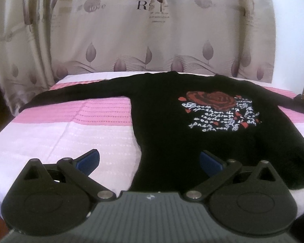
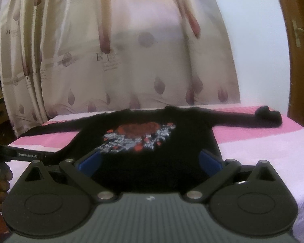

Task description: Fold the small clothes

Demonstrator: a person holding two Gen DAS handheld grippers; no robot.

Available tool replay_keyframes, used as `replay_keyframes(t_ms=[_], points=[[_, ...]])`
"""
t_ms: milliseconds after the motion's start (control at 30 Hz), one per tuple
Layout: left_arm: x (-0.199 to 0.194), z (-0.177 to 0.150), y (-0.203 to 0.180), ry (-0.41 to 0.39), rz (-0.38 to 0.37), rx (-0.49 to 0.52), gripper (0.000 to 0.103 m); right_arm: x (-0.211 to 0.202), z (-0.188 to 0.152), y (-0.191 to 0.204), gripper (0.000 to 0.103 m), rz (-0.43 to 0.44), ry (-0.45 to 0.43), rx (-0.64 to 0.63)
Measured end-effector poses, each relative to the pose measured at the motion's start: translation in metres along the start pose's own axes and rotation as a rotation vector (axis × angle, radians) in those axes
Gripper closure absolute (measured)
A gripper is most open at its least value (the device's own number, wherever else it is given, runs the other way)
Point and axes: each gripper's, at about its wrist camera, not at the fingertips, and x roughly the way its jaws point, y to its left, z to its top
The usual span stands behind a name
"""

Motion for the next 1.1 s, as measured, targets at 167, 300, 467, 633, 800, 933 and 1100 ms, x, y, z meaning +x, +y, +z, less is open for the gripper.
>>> replay_keyframes(t_ms=[167, 300, 467, 633, 800, 933, 1100], points=[[0.015, 0.011, 0.001, 0.018, 0.01, -0.005, 0.0, 0.015, 0.008, -0.002, 0.0, 0.013, 0.003, 0.007], [0.025, 0.019, 0.0, 0.023, 0.018, -0.005, 0.0, 0.028, 0.012, -0.004, 0.0, 0.022, 0.019, 0.008], [0.043, 0.028, -0.006, 0.043, 0.024, 0.005, 0.0, 0.044, 0.015, -0.013, 0.0, 0.028, 0.03, 0.006], [0.065, 0.036, -0.017, 0.06, 0.027, 0.017, 0.0, 0.065, 0.023, -0.034, 0.0, 0.003, 0.03, 0.0], [0.087, 0.04, -0.024, 0.05, -0.05, -0.015, 0.0, 0.091, 0.038, -0.087, 0.0, -0.072, 0.003, -0.059], [0.109, 0.042, -0.03, 0.063, -0.113, -0.033, 0.0, 0.122, 0.049, -0.163, 0.0, -0.169, -0.004, -0.082], [0.127, 0.034, -0.029, 0.086, -0.142, -0.045, 0.0, 0.171, 0.054, -0.249, 0.009, -0.322, 0.065, -0.113]])
